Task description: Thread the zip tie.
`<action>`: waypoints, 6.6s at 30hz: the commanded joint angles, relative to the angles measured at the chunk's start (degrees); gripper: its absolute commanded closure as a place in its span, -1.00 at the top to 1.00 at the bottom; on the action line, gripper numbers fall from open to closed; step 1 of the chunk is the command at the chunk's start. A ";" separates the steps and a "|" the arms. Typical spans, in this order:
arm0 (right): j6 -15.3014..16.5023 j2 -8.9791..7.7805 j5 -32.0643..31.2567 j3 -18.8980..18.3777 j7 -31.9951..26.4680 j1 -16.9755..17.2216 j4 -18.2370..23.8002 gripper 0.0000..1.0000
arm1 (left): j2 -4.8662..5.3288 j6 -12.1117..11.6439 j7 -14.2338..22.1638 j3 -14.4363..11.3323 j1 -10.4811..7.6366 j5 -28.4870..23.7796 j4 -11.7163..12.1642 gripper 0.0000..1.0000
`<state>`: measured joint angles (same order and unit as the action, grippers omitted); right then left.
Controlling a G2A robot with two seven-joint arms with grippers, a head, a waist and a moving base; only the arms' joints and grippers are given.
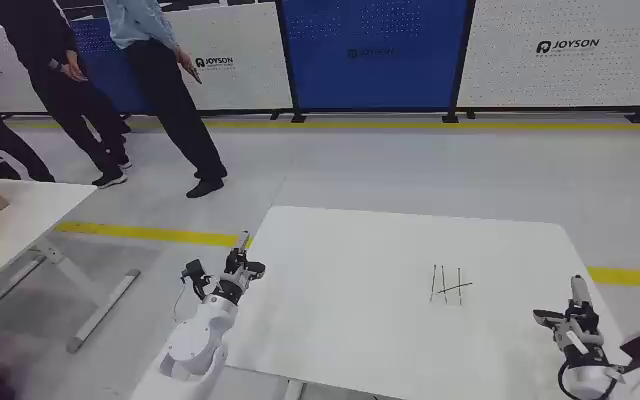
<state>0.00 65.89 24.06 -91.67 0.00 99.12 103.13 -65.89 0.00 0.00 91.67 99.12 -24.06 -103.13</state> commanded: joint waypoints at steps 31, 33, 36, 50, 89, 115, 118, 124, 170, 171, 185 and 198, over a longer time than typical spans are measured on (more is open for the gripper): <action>-1.34 -0.16 -2.87 -0.56 -1.18 -2.03 1.24 1.00 | 0.00 0.00 0.00 0.00 0.00 0.00 0.00 1.00; -2.68 -0.34 -3.82 -1.10 -4.00 -3.45 2.17 1.00 | 0.00 0.00 0.00 0.00 0.00 0.00 0.00 1.00; -5.62 -0.72 -5.44 -2.11 -8.75 -5.94 3.77 1.00 | 0.00 0.00 0.00 0.00 0.00 0.00 0.00 1.00; -16.03 -1.87 -9.62 -2.56 -21.69 -12.82 1.62 1.00 | 0.00 0.00 0.00 0.00 0.00 0.00 0.00 1.00; -11.57 -3.30 -18.12 10.97 -57.49 -39.10 -37.14 1.00 | 0.00 0.00 0.00 0.00 0.00 0.00 0.00 1.00; 0.82 -2.89 -26.03 18.74 -64.49 -47.05 -48.65 1.00 | 0.00 0.00 0.00 0.00 0.00 0.00 0.00 1.00; -0.33 -2.85 -27.56 19.49 -63.01 -47.45 -47.99 1.00 | 0.00 0.00 0.00 0.00 0.00 0.00 0.00 1.00; -2.79 -2.45 -29.22 21.54 -61.04 -49.33 -48.22 1.00 | 0.00 0.00 0.00 0.00 0.00 0.00 0.00 1.00; -0.53 0.18 -29.78 30.08 -61.61 -57.95 -63.28 -0.34 | 0.00 0.00 0.00 0.00 0.00 0.00 0.00 1.00; -0.50 0.20 -29.94 30.20 -61.53 -57.98 -63.29 -0.32 | 0.00 0.00 0.00 0.00 0.00 0.00 0.00 1.00; -0.75 0.32 -30.64 30.87 -60.97 -58.40 -62.92 -0.64 | 0.00 0.00 0.00 0.00 0.00 0.00 0.00 1.00; -0.75 0.20 -31.00 30.97 -60.74 -58.23 -62.13 -0.64 | 0.00 0.00 0.00 0.00 0.00 0.00 0.00 1.00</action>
<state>-0.73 66.09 -6.87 -60.73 -60.79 40.86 40.87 -65.89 0.00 0.00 91.67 99.12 -24.06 -103.13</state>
